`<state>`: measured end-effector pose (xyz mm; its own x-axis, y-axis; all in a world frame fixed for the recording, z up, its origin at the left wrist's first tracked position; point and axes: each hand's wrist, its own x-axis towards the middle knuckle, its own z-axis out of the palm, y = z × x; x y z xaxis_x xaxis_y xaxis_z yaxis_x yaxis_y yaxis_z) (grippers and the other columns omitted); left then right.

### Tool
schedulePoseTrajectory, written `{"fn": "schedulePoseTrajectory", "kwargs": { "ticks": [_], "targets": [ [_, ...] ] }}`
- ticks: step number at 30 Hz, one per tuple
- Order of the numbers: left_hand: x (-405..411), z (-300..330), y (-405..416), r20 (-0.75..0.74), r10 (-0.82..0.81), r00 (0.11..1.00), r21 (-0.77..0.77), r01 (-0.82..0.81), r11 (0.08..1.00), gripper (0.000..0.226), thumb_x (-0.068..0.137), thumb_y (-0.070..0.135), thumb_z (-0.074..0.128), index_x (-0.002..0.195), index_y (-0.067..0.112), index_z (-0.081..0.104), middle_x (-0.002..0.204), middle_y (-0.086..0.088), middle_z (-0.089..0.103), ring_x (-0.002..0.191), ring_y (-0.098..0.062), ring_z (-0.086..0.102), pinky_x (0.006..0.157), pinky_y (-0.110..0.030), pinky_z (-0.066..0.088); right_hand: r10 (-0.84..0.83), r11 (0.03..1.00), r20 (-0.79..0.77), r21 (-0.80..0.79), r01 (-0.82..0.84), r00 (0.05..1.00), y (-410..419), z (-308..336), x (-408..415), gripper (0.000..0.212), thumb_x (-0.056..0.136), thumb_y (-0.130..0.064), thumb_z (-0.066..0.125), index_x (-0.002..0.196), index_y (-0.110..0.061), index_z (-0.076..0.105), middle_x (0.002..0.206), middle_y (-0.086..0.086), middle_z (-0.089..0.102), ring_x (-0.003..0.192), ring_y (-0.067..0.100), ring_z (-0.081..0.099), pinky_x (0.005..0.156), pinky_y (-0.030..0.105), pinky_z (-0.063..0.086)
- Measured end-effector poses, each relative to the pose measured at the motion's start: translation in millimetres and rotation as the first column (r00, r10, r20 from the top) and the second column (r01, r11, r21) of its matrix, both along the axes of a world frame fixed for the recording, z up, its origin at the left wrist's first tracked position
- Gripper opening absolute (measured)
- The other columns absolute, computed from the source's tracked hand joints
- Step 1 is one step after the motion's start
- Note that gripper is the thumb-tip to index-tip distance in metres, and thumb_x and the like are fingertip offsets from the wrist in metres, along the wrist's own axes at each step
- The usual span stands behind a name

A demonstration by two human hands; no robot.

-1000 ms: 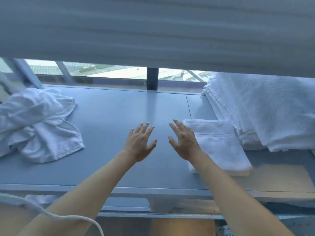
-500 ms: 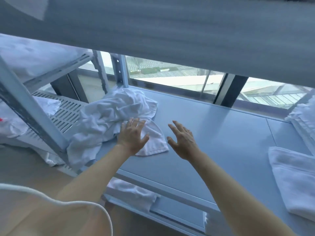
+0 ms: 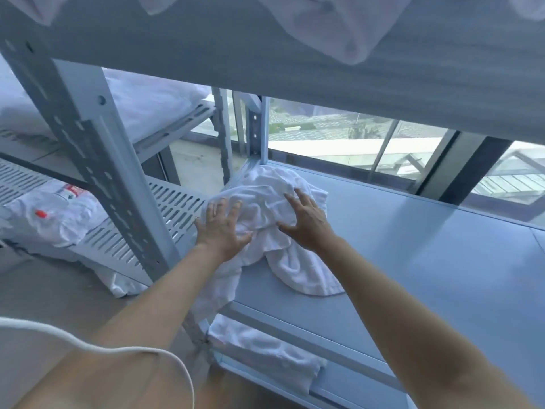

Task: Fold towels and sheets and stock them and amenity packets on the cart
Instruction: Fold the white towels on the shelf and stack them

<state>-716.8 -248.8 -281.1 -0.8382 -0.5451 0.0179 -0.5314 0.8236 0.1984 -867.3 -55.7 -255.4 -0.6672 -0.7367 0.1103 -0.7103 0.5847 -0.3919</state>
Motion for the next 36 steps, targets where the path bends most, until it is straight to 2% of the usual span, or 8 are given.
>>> {"fn": "schedulePoseTrajectory", "kwargs": {
  "ticks": [5, 10, 13, 16, 19, 25, 32, 36],
  "targets": [
    [-4.8, -14.6, -12.4, -0.036, -0.018, 0.999, 0.068, 0.02, 0.998, 0.102, 0.082, 0.078, 0.056, 0.162, 0.042, 0.004, 0.171, -0.007, 0.004, 0.157, -0.036, 0.004, 0.12, -0.062, 0.025, 0.001, 0.999, -0.001, 0.052, -0.001, 1.0, -42.8, 6.2, -20.9, 0.107, 0.076, -0.07, 0.075, 0.162, -0.042, 0.017, 0.173, 0.003, -0.003, 0.158, 0.034, 0.004, 0.121, 0.062, 0.026],
    [-10.8, -23.7, -13.8, -0.114, -0.002, 0.993, 0.03, 0.006, 1.0, 0.091, 0.082, 0.069, 0.062, 0.159, 0.036, 0.026, 0.164, -0.008, 0.025, 0.148, -0.035, 0.027, 0.112, -0.057, 0.038, -0.007, 0.987, 0.086, 0.162, -0.007, 0.996, -69.2, -7.0, -36.0, 0.116, 0.063, -0.074, 0.082, 0.159, -0.05, 0.023, 0.172, 0.0, -0.009, 0.159, 0.035, -0.001, 0.122, 0.063, 0.021],
    [-19.8, -23.1, -12.2, -0.146, 0.031, 0.989, -0.009, -0.032, 0.999, 0.076, 0.082, 0.058, 0.065, 0.148, 0.03, 0.042, 0.147, -0.008, 0.043, 0.133, -0.033, 0.043, 0.101, -0.052, 0.046, -0.002, 0.984, 0.054, 0.177, -0.007, 0.999, -76.6, -26.1, -34.8, 0.092, 0.07, -0.067, 0.081, 0.15, -0.04, 0.044, 0.168, 0.004, 0.014, 0.151, 0.035, 0.023, 0.115, 0.058, 0.036],
    [-27.5, -17.2, -12.0, -0.227, 0.003, 0.974, -0.081, -0.022, 0.996, 0.043, 0.085, 0.042, 0.066, 0.122, 0.022, 0.061, 0.119, -0.008, 0.057, 0.113, -0.032, 0.053, 0.088, -0.044, 0.048, -0.001, 1.0, -0.096, -0.021, -0.001, 0.995, -77.9, -34.6, -34.0, 0.043, 0.085, -0.044, 0.074, 0.12, -0.02, 0.067, 0.141, 0.006, 0.046, 0.125, 0.036, 0.047, 0.098, 0.049, 0.048],
    [-33.0, -5.5, -13.2, -0.304, -0.048, 0.951, -0.114, 0.014, 0.993, 0.021, 0.085, 0.025, 0.068, 0.101, 0.013, 0.068, 0.103, -0.011, 0.061, 0.104, -0.035, 0.056, 0.082, -0.042, 0.046, 0.008, 0.988, -0.179, -0.151, -0.036, 0.984, -68.0, -29.0, -33.2, 0.023, 0.088, -0.022, 0.072, 0.106, -0.008, 0.071, 0.122, 0.009, 0.057, 0.111, 0.036, 0.053, 0.088, 0.045, 0.05],
    [-55.4, 40.1, 5.1, -0.452, -0.203, 0.868, -0.205, 0.12, 0.971, 0.006, 0.085, 0.012, 0.069, 0.087, 0.006, 0.068, 0.088, -0.013, 0.063, 0.089, -0.035, 0.058, 0.076, -0.043, 0.048, -0.076, 0.96, -0.277, -0.279, -0.005, 0.958, -31.4, 11.5, -37.9, 0.018, 0.083, -0.012, 0.071, 0.099, -0.005, 0.068, 0.115, 0.011, 0.059, 0.102, 0.037, 0.054, 0.08, 0.046, 0.052],
    [-96.7, 92.4, 71.2, -0.572, -0.339, 0.747, -0.251, 0.234, 0.939, 0.011, 0.092, 0.016, 0.069, 0.094, 0.006, 0.07, 0.096, -0.012, 0.065, 0.095, -0.032, 0.059, 0.088, -0.045, 0.052, -0.261, 0.907, -0.339, -0.408, 0.109, 0.904, 57.4, 66.9, -59.6, 0.022, 0.081, -0.012, 0.07, 0.1, -0.001, 0.068, 0.114, 0.015, 0.061, 0.101, 0.04, 0.057, 0.093, 0.048, 0.048],
    [-119.3, 101.4, 140.6, -0.609, -0.41, 0.679, -0.233, 0.341, 0.911, 0.004, 0.085, 0.01, 0.066, 0.087, 0.007, 0.067, 0.091, -0.012, 0.063, 0.092, -0.036, 0.057, 0.081, -0.046, 0.049, -0.359, 0.884, -0.366, -0.428, 0.187, 0.859, 135.0, 83.1, -67.3, 0.021, 0.082, -0.011, 0.067, 0.101, -0.003, 0.067, 0.114, 0.011, 0.059, 0.102, 0.035, 0.055, 0.092, 0.048, 0.049]
  ]
}}
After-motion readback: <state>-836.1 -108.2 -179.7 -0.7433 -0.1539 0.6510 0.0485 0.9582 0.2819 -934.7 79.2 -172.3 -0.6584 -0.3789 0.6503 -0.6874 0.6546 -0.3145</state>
